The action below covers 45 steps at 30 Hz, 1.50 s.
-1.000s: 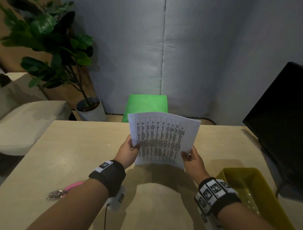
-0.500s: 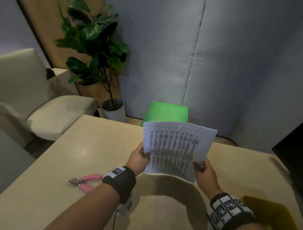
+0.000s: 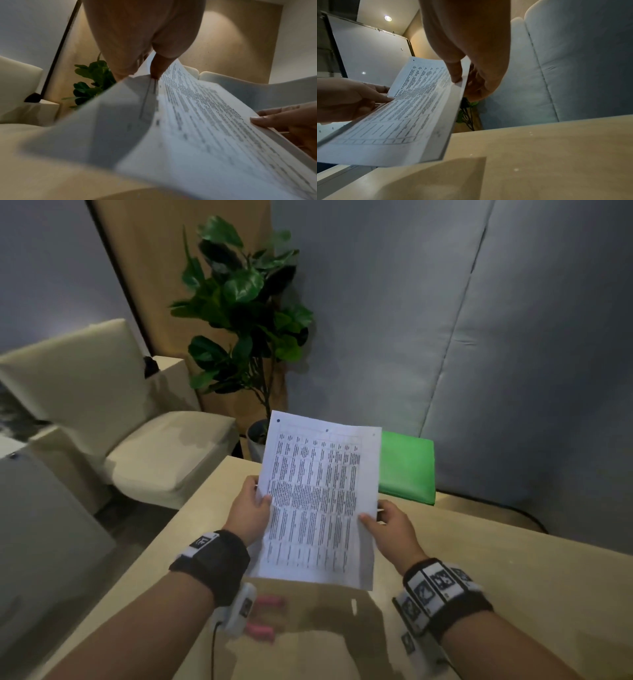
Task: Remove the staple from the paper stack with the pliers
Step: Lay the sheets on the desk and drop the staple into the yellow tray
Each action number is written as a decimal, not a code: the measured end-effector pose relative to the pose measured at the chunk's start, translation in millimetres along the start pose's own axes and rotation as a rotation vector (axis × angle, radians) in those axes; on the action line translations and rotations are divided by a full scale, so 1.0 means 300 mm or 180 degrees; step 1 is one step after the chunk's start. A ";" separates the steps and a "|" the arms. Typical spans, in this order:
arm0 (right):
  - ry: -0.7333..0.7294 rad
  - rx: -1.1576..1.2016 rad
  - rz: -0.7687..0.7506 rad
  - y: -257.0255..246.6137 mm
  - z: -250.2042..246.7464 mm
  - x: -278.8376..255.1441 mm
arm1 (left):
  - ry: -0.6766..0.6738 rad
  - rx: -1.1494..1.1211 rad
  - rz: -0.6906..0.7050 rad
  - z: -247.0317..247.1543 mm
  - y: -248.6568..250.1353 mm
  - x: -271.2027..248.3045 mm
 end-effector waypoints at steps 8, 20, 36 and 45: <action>-0.0400 -0.0478 0.0260 -0.079 0.320 0.073 | 0.0074 0.0434 -0.0362 -0.253 -0.152 0.162; -0.0631 -0.1024 0.0657 -0.036 0.567 0.125 | -0.0034 0.0836 -0.0940 -0.324 -0.445 0.307; -0.0713 -0.1247 0.0707 -0.025 0.638 0.113 | -0.0324 0.1532 -0.0910 -0.335 -0.537 0.382; -0.0906 -0.1441 0.0593 -0.007 0.587 0.094 | -0.0184 0.2480 -0.0669 -0.289 -0.477 0.382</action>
Point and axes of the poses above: each hand's wrist, its own x-axis towards the middle knuckle, its own z-axis out of the palm, y = z × x, the point moved 7 cm from there along x, towards the middle knuckle, and after that the axes turned 13 degrees about -x, right-handed, at the moved point
